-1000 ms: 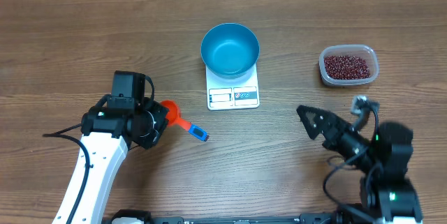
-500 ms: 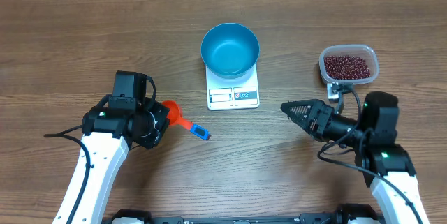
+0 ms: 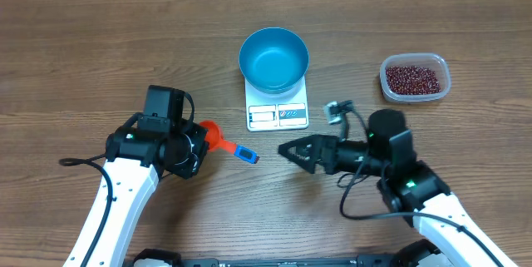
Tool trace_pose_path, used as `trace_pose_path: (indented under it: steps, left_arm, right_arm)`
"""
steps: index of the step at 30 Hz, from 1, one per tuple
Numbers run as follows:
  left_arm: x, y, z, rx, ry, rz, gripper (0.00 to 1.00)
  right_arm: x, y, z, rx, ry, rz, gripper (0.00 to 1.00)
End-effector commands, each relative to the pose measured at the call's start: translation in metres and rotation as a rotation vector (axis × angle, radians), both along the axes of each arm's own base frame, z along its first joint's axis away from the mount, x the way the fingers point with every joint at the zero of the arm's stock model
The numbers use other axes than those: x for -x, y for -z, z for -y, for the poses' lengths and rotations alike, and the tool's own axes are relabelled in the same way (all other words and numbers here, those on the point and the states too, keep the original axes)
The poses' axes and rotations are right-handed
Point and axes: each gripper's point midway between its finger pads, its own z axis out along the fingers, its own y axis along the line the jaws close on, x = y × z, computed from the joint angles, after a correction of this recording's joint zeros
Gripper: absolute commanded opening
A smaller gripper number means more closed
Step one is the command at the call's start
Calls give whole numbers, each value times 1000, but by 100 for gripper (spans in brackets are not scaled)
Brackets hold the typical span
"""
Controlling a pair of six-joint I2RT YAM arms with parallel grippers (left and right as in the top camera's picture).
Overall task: Scoop item into bowl and weigh 150g on scale
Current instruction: 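Swing the right gripper toward the scoop held by the left gripper, then grasp the red scoop's cup edge with the right gripper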
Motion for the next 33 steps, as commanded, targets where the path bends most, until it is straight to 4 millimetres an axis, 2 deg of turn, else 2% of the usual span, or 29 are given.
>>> trace_pose_path:
  steps: [1,5,10,13,19,21,26,33]
  left_arm:
    - [-4,-5,2,-13,-31,11,4]
    - [-3,-5,7,-1,-52,3,4]
    - [-1,-5,13,6,-46,-3,4]
    - [1,-4,19,6,-29,-7,4]
    - [7,-3,34,17,-12,-20,4]
    - [8,-3,39,21,-5,-21,4]
    - [11,-2,44,5,9,-24,4]
    - [11,-2,45,3,13,-22,4]
  right_arm:
    - [-12,-10,-14,21,103,46,100]
    - [-8,-7,-27,61,150,80,99]
    - [-4,-2,-36,63,236,9,83]
    - [-2,3,-42,55,279,-46,77]
    - [4,13,-64,38,244,-84,69]
    - [4,16,-70,34,230,-84,62]
    - [5,13,-76,10,205,-77,50]
    - [5,11,-77,1,201,-74,46]
